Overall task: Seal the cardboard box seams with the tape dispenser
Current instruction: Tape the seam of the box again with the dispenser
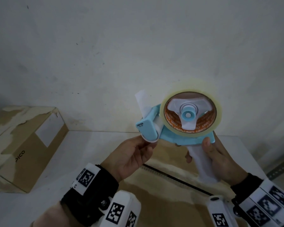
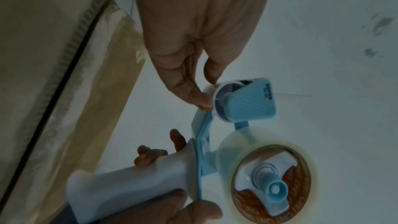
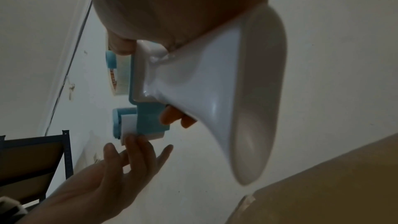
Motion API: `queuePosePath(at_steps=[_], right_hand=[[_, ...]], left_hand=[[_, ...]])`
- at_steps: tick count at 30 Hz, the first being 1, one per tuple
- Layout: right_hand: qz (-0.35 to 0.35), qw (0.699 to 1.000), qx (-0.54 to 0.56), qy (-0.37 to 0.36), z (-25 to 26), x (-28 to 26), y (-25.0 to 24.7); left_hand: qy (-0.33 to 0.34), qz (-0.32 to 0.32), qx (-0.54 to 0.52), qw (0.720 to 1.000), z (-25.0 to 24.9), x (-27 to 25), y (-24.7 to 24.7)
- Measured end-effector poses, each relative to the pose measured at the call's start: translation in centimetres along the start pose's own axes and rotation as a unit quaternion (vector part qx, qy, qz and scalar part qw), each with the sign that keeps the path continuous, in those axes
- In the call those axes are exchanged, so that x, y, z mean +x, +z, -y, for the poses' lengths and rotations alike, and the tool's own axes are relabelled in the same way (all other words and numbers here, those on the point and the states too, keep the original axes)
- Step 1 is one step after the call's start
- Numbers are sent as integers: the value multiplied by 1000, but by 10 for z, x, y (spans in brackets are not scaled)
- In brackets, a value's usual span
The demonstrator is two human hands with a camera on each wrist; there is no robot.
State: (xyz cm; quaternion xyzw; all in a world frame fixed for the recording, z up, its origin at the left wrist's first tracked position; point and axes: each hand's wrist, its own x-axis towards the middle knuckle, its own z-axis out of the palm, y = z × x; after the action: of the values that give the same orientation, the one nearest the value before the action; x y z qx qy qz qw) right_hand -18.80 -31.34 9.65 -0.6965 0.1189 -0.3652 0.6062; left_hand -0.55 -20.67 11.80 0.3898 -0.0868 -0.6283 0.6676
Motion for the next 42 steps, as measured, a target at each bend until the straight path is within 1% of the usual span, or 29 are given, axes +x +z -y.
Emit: queuePosePath(at_steps=[2, 5, 10, 15, 22, 27, 29, 31, 32, 34, 36, 38, 42], right_hand=[[-2, 1000, 0, -2, -1, 0, 1], [-1, 1000, 6, 0, -2, -2, 0], [7, 1000, 13, 8, -1, -5, 3], [11, 999, 31, 2, 2, -4, 3], [-13, 1000, 26, -2, 1, -8, 3], [-29, 1000, 8, -10, 4, -6, 2], [-31, 999, 10, -6, 5, -7, 0], [-48, 999, 21, -3, 6, -10, -4], [-55, 998, 22, -2, 6, -12, -7], [-59, 998, 17, -2, 5, -16, -12], [-56, 998, 9, 3, 4, -18, -15], [-45, 999, -1, 2, 3, -17, -15], [-5, 1000, 5, -2, 7, -14, -15]], left_hand=[[-19, 7, -28, 999, 0, -1, 1], [-37, 21, -30, 999, 1, -2, 2], [-40, 45, -24, 998, 9, -3, 5], [-41, 46, -22, 998, 9, -2, 3], [-42, 21, 55, 997, 4, 2, 3], [-45, 15, 43, 998, -2, 2, 10], [-31, 4, 27, 999, -7, 3, 8], [-14, -21, -9, 1000, -17, 4, 1], [-10, -26, 2, 1000, -21, 3, -4], [-24, -25, 70, 997, -22, 1, -12], [-46, -26, 132, 990, -20, 0, -16], [-54, -29, 180, 982, -20, 1, -16], [-23, -37, 295, 955, -31, 10, -12]])
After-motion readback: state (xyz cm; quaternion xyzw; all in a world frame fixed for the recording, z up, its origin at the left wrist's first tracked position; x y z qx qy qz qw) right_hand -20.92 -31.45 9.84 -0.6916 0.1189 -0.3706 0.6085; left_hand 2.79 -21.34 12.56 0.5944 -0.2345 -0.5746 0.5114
